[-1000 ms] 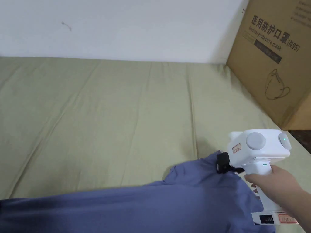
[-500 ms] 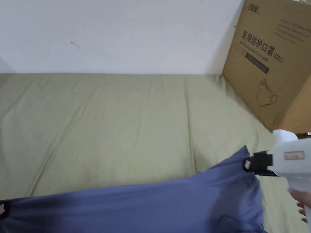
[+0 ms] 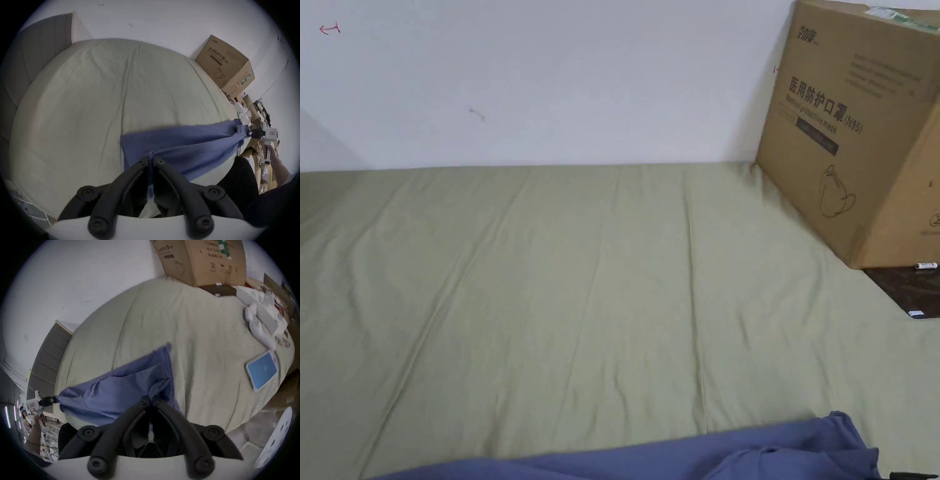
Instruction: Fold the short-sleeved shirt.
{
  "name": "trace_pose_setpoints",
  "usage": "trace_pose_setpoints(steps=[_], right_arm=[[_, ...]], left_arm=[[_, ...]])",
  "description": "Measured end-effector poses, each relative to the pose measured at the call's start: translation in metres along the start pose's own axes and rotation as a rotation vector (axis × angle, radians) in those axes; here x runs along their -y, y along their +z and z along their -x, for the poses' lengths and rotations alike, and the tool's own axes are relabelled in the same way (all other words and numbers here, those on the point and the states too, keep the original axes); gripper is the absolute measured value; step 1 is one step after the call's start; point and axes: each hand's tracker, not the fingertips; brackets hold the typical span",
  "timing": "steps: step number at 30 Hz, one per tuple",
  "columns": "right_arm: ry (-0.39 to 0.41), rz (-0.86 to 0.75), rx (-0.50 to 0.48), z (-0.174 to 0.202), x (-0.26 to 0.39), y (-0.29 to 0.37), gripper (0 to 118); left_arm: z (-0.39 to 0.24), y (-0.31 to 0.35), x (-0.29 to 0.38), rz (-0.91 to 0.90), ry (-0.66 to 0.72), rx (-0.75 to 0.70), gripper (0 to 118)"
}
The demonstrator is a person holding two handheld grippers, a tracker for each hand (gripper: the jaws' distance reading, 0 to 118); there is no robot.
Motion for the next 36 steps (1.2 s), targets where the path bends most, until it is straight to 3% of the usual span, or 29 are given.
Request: trace_pose_setpoints(steps=[3,4,6,7,8,9,10,14,17,20,22,23,24,25,26,27,30,36], right_arm=[[-0.043,0.010,0.007,-0.005,0.010,-0.013,2],[-0.043,0.014,0.016,-0.004,0.012,-0.015,9],[-0.027,0.014,0.059,-0.006,0.012,-0.018,38],[-0.008,0.001,0.087,-0.004,0.012,-0.015,69],[0.009,-0.015,0.101,-0.002,0.011,-0.011,92],[0.010,-0.031,0.104,-0.003,0.009,-0.009,106],[0.009,-0.047,0.109,0.000,0.006,-0.003,112],[0.006,-0.139,0.069,0.021,-0.005,0.025,112],[0.081,-0.237,0.068,0.054,-0.011,0.045,112],[0.163,-0.325,0.135,0.091,-0.011,0.057,112],[0.190,-0.363,0.093,0.109,-0.008,0.054,111],[0.208,-0.375,0.079,0.118,-0.006,0.053,109],[0.226,-0.391,0.073,0.125,-0.004,0.051,102],[0.250,-0.411,0.078,0.133,-0.001,0.048,78],[0.271,-0.417,0.091,0.139,0.000,0.044,38],[0.287,-0.400,0.108,0.141,0.000,0.039,1],[0.269,-0.370,0.052,0.142,0.002,0.033,0],[0.301,-0.352,0.103,0.137,0.003,0.034,0]], left_arm=[[0.001,-0.008,0.014,0.003,0.011,-0.005,6],[0.000,-0.005,0.017,-0.002,0.020,-0.004,10],[-0.002,-0.001,0.018,-0.022,0.035,-0.003,25],[-0.005,0.003,0.018,-0.035,0.029,-0.015,46],[-0.002,0.006,0.019,-0.046,0.024,-0.027,68],[-0.003,0.011,0.018,-0.055,0.022,-0.025,95],[-0.006,0.015,0.017,-0.065,0.022,-0.022,117],[-0.042,0.045,0.008,-0.177,0.002,-0.014,118],[-0.073,0.064,-0.001,-0.265,0.005,-0.026,118],[-0.082,0.064,-0.006,-0.320,0.038,-0.064,118],[-0.100,0.066,-0.007,-0.367,0.043,-0.088,109],[-0.110,0.066,-0.007,-0.388,0.038,-0.103,95],[-0.120,0.064,-0.007,-0.388,0.027,-0.118,74],[-0.129,0.061,-0.007,-0.383,0.007,-0.124,36],[-0.137,0.056,-0.006,-0.376,-0.018,-0.125,9],[-0.144,0.053,-0.004,-0.376,-0.039,-0.148,3],[-0.148,0.047,-0.001,-0.351,-0.057,-0.123,2],[-0.107,0.061,-0.011,-0.307,-0.023,-0.146,2]])
